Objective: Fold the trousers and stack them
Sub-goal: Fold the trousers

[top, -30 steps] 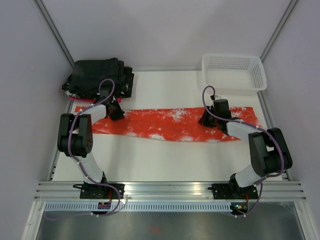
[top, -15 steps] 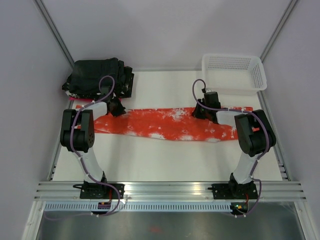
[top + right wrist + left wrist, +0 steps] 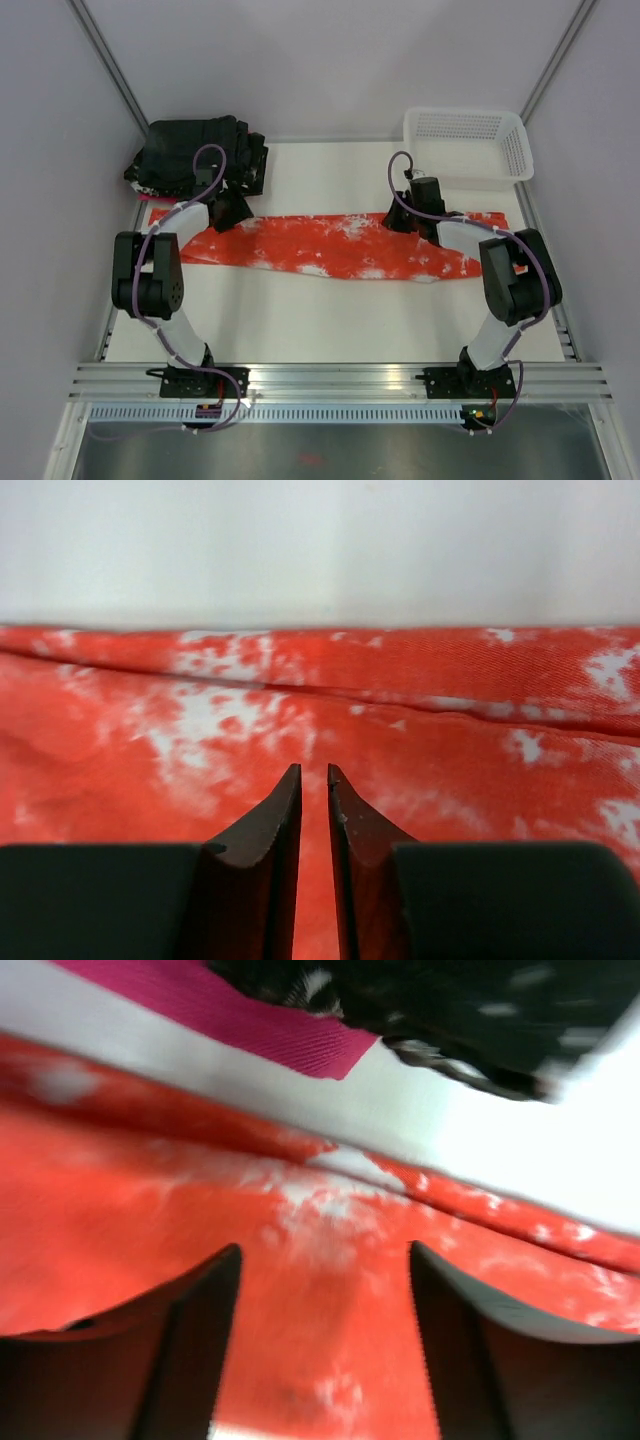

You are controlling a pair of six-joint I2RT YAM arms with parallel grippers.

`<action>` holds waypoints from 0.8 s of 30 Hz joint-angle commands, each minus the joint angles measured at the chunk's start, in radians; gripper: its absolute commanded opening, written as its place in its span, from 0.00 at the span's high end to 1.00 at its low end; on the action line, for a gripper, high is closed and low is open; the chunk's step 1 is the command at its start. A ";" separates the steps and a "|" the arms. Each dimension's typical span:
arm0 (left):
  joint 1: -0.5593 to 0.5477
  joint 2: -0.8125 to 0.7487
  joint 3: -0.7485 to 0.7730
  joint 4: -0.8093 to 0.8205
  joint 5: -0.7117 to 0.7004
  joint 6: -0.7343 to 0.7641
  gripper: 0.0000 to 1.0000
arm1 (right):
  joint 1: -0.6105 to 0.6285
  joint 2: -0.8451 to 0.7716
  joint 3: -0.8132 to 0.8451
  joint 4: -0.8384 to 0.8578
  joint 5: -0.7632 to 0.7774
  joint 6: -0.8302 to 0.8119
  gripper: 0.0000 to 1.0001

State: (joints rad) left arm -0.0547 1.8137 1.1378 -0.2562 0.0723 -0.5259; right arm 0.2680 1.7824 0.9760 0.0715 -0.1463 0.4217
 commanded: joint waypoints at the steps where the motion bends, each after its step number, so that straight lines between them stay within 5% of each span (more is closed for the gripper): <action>1: 0.004 -0.243 -0.007 -0.083 -0.156 0.066 0.22 | 0.014 -0.161 -0.020 0.001 -0.055 -0.024 0.77; 3: 0.030 -0.327 -0.032 -0.117 -0.250 0.072 0.12 | 0.016 -0.214 -0.026 -0.021 -0.074 -0.037 0.75; 8: 0.218 -0.383 -0.105 -0.144 -0.292 -0.005 0.08 | 0.017 -0.288 -0.080 -0.035 -0.076 -0.052 0.73; 12: 0.438 -0.384 -0.222 -0.069 -0.232 -0.111 0.15 | 0.017 -0.305 -0.106 -0.053 -0.094 -0.041 0.72; 15: 0.501 -0.370 -0.257 -0.014 -0.207 -0.134 0.20 | 0.022 -0.320 -0.123 -0.068 -0.091 -0.035 0.72; 24: 0.535 -0.252 -0.233 0.081 -0.193 -0.184 0.32 | 0.027 -0.371 -0.102 -0.174 -0.042 -0.040 0.72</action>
State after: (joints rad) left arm 0.4721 1.5333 0.8722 -0.2596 -0.1429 -0.6662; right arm 0.2867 1.4654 0.8471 -0.0620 -0.2085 0.3927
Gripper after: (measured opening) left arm 0.695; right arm 0.276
